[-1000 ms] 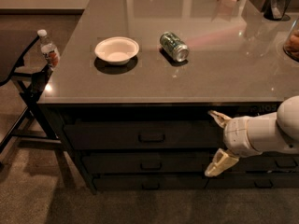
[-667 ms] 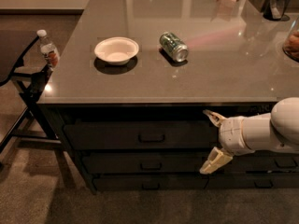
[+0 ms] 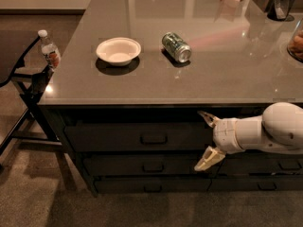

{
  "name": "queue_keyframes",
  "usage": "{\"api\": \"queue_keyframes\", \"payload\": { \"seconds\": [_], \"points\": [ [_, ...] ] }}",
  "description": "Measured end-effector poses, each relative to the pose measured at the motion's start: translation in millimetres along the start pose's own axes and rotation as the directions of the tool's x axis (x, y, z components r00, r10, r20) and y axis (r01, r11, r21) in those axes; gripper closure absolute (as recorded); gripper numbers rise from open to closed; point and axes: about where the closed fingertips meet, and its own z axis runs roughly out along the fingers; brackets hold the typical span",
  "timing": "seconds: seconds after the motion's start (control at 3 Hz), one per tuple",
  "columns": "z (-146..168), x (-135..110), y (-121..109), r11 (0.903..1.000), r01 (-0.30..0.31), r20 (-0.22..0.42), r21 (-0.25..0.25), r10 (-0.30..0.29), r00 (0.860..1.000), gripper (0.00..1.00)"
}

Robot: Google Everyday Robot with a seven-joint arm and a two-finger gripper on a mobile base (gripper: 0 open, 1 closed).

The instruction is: Open top drawer

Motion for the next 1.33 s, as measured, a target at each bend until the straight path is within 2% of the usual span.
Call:
{"api": "queue_keyframes", "payload": {
  "seconds": [0.67, 1.33],
  "points": [
    [25.5, 5.1, -17.1, 0.9995, 0.03, 0.011, 0.012, -0.03, 0.999, 0.0],
    [41.8, 16.7, -24.5, 0.9994, 0.029, -0.008, 0.019, -0.029, 1.0, 0.0]
  ]
}}
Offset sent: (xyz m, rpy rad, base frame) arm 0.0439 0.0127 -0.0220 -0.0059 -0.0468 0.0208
